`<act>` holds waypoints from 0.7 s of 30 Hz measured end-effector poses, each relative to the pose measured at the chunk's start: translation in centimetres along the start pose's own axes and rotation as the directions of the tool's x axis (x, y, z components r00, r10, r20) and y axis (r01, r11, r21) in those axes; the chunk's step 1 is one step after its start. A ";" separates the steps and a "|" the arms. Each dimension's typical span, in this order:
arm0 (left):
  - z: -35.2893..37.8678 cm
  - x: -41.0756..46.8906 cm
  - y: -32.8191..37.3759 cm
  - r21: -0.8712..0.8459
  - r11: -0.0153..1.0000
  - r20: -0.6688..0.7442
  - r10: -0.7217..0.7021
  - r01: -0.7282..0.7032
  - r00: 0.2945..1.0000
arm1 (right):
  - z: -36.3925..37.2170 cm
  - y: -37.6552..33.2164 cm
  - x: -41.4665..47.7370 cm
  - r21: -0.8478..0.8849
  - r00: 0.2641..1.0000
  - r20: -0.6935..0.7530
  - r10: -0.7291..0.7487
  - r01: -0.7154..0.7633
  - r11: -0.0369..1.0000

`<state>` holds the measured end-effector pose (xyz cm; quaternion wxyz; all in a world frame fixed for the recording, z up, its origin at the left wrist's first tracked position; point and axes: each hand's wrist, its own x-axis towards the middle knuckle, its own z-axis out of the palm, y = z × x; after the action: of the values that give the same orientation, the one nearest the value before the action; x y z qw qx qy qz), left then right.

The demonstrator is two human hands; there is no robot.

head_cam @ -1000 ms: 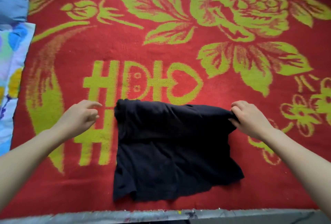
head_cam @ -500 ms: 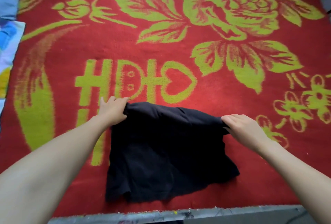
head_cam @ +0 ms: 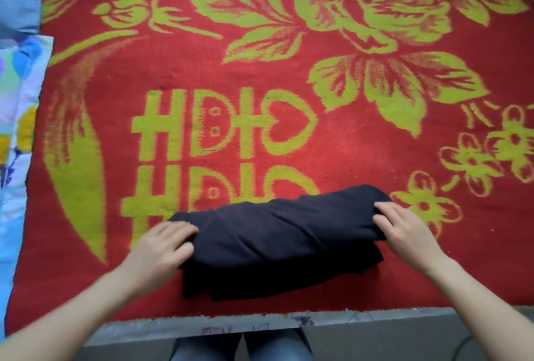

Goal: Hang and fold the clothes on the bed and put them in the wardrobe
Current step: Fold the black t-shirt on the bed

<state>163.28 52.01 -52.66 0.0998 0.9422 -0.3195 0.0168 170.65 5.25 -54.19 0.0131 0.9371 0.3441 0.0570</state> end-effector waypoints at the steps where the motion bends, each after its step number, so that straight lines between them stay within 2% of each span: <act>1: 1.0 -1.2 1.5 -0.008 1.000 0.013 -0.013 0.013 1.000 | 0.4 -0.7 -1.0 -0.005 0.999 0.051 0.015 -0.015 1.000; 3: 3.0 -3.4 4.1 -0.021 0.999 0.118 -0.024 0.026 0.993 | 0.8 -2.6 -2.7 -0.004 0.974 0.221 0.054 -0.055 0.999; 5: 4.9 -5.0 5.9 -0.024 0.998 0.254 -0.058 0.066 0.965 | 1.9 -4.4 -4.3 0.025 0.881 0.451 0.142 -0.171 0.985; 6: 5.6 -5.6 6.3 -0.035 0.994 0.315 -0.089 0.105 0.945 | 2.3 -5.0 -4.6 0.029 0.834 0.518 0.189 -0.238 0.971; 8: 6.2 -6.0 6.4 -0.025 0.982 0.350 -0.165 0.185 0.922 | 2.5 -5.5 -4.5 0.008 0.810 0.551 0.200 -0.244 0.970; 10: 6.2 -6.1 5.6 -0.001 0.966 0.417 -0.236 0.260 0.878 | 3.1 -5.3 -4.2 -0.019 0.760 0.570 0.312 -0.368 0.930; 12: 5.9 -6.3 4.9 0.049 0.947 0.469 -0.302 0.317 0.830 | 3.5 -4.8 -3.7 0.005 0.610 0.606 0.510 -0.645 0.764; 14: 5.4 -6.4 4.7 0.084 0.939 0.472 -0.333 0.334 0.816 | 3.8 -4.6 -2.9 0.097 0.408 0.642 0.649 -0.883 0.459; 15: 5.2 -6.5 4.8 0.105 0.938 0.468 -0.340 0.331 0.816 | 4.0 -4.5 -2.4 0.173 0.316 0.687 0.654 -0.946 0.274; 16: 5.2 -6.5 5.0 0.124 0.934 0.453 -0.354 0.336 0.818 | 4.3 -4.6 -1.9 0.254 0.254 0.740 0.622 -0.963 0.091; 17: 5.1 -6.3 5.2 0.155 0.927 0.442 -0.375 0.342 0.815 | 4.6 -4.7 -1.5 0.307 0.225 0.777 0.588 -0.951 -0.042; 18: 5.0 -6.2 5.5 0.199 0.916 0.438 -0.402 0.349 0.804 | 4.8 -4.9 -1.3 0.328 0.214 0.790 0.575 -0.939 -0.101; 20: 4.5 -5.3 6.2 0.247 0.887 0.428 -0.461 0.391 0.777 | 4.9 -5.0 -1.2 0.312 0.187 0.778 0.599 -0.944 -0.110; 21: 4.2 -4.9 6.5 0.233 0.893 0.395 -0.449 0.386 0.802 | 4.8 -4.8 -1.1 0.314 0.177 0.776 0.605 -0.941 -0.129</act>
<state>155.30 49.09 -56.05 -0.0400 0.9730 -0.1159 -0.1954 167.23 8.27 -59.40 -0.3687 0.8189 -0.3340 -0.2862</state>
